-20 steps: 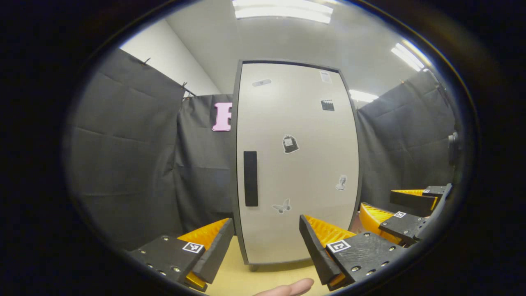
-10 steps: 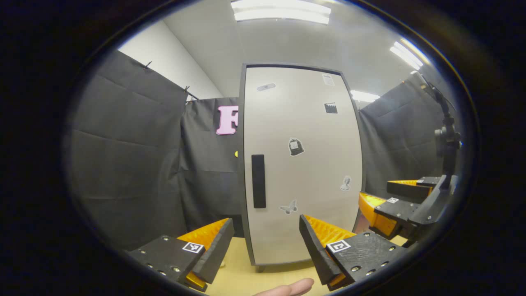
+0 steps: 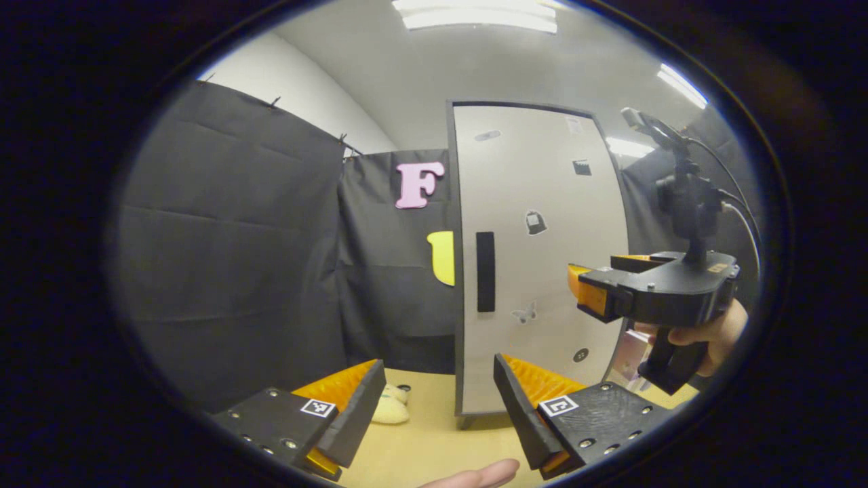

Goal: Open the cabinet door with the right hand, grasp the bottle in the cabinet with the left hand and place it on the coaster, then close the cabinet door with the right hand.

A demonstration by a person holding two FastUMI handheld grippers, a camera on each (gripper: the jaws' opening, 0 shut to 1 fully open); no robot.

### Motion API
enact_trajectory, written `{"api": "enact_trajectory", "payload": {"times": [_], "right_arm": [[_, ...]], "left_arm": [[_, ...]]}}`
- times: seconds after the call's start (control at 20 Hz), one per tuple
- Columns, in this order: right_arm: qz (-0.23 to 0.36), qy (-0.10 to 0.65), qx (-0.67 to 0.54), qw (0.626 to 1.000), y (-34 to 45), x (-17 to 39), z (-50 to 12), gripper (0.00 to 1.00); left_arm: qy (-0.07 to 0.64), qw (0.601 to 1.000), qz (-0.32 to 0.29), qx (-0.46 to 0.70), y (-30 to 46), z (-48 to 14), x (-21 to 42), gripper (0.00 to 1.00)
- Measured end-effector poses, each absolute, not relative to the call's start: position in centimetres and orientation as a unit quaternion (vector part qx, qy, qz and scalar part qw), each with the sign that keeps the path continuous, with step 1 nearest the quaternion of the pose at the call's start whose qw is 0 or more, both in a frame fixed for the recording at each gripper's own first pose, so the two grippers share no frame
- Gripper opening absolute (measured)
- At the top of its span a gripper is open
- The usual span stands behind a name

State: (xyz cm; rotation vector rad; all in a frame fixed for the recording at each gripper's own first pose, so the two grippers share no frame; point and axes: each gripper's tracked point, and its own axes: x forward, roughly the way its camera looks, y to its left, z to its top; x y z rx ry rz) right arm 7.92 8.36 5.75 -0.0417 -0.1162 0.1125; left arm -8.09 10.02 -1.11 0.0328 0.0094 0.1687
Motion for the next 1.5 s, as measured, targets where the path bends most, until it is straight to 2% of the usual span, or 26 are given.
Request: {"api": "enact_trajectory", "payload": {"times": [0.15, 0.25, 0.4, 0.45, 0.5, 0.65, 0.7, 0.75, 0.85, 0.9, 0.95, 1.0, 1.05, 1.1, 1.2, 1.35, 1.4, 1.5], "right_arm": [[0.072, -0.064, -0.026, 0.995, 11.8, 9.6, 5.6, 0.94], [0.085, -0.063, -0.028, 0.994, 14.0, 10.7, 5.0, 0.94], [0.1, -0.05, -0.029, 0.993, 16.6, 12.3, 3.7, 0.94], [0.11, -0.046, -0.026, 0.993, 17.6, 12.9, 3.4, 0.94], [0.115, -0.044, -0.023, 0.992, 18.4, 13.4, 3.2, 0.96], [0.117, -0.037, -0.026, 0.992, 20.0, 15.0, 2.7, 0.94], [0.125, -0.035, -0.024, 0.991, 20.5, 15.6, 2.7, 0.93], [0.129, -0.034, -0.022, 0.991, 20.9, 15.8, 2.8, 0.92], [0.136, -0.033, -0.031, 0.99, 21.6, 15.9, 3.1, 0.84], [0.151, -0.033, -0.037, 0.987, 22.2, 15.7, 3.1, 0.69], [0.154, -0.031, -0.048, 0.986, 22.5, 15.7, 2.7, 0.58], [0.153, -0.036, -0.053, 0.986, 22.4, 15.6, 2.9, 0.38], [0.155, -0.032, -0.048, 0.986, 22.3, 15.7, 2.6, 0.37], [0.157, -0.025, -0.033, 0.987, 22.4, 15.9, 2.6, 0.33], [0.164, -0.012, -0.025, 0.986, 22.4, 15.9, 2.4, 0.28], [0.171, -0.01, -0.035, 0.985, 22.4, 15.7, 2.2, 0.29], [0.175, -0.006, -0.028, 0.984, 22.4, 15.6, 2.1, 0.27], [0.181, -0.001, -0.027, 0.983, 22.3, 15.3, 1.9, 0.27]], "left_arm": [[0.014, 0.992, 0.122, 0.027, 12.9, -1.8, -11.0, 0.96], [0.017, 0.99, 0.137, 0.037, 13.9, -2.2, -12.7, 0.93], [0.035, 0.989, 0.138, 0.035, 14.6, -3.4, -14.4, 0.92], [0.037, 0.989, 0.14, 0.031, 15.0, -3.4, -15.0, 0.96], [0.038, 0.989, 0.141, 0.026, 15.2, -3.4, -15.4, 0.96], [0.036, 0.991, 0.133, 0.005, 15.2, -3.2, -16.2, 0.96], [0.037, 0.991, 0.132, 0.003, 15.2, -3.4, -16.3, 0.92], [0.039, 0.991, 0.13, 0.001, 15.1, -3.4, -16.5, 0.96], [0.037, 0.992, 0.124, -0.004, 14.7, -3.4, -16.5, 0.97], [0.033, 0.992, 0.124, -0.006, 14.8, -3.0, -16.6, 0.93], [0.029, 0.992, 0.127, -0.004, 15.0, -2.7, -16.8, 0.92], [0.025, 0.992, 0.124, -0.004, 14.7, -2.6, -16.8, 0.92], [0.02, 0.993, 0.114, -0.007, 14.3, -2.6, -16.8, 0.96], [0.017, 0.994, 0.111, -0.009, 14.2, -2.6, -16.7, 0.93], [0.016, 0.993, 0.116, -0.012, 14.4, -2.8, -16.9, 0.92], [0.014, 0.993, 0.118, -0.019, 14.4, -2.8, -16.9, 0.97], [0.014, 0.993, 0.116, -0.018, 14.4, -2.8, -16.8, 0.92], [0.013, 0.994, 0.104, -0.015, 14.2, -2.7, -16.6, 0.92]]}}
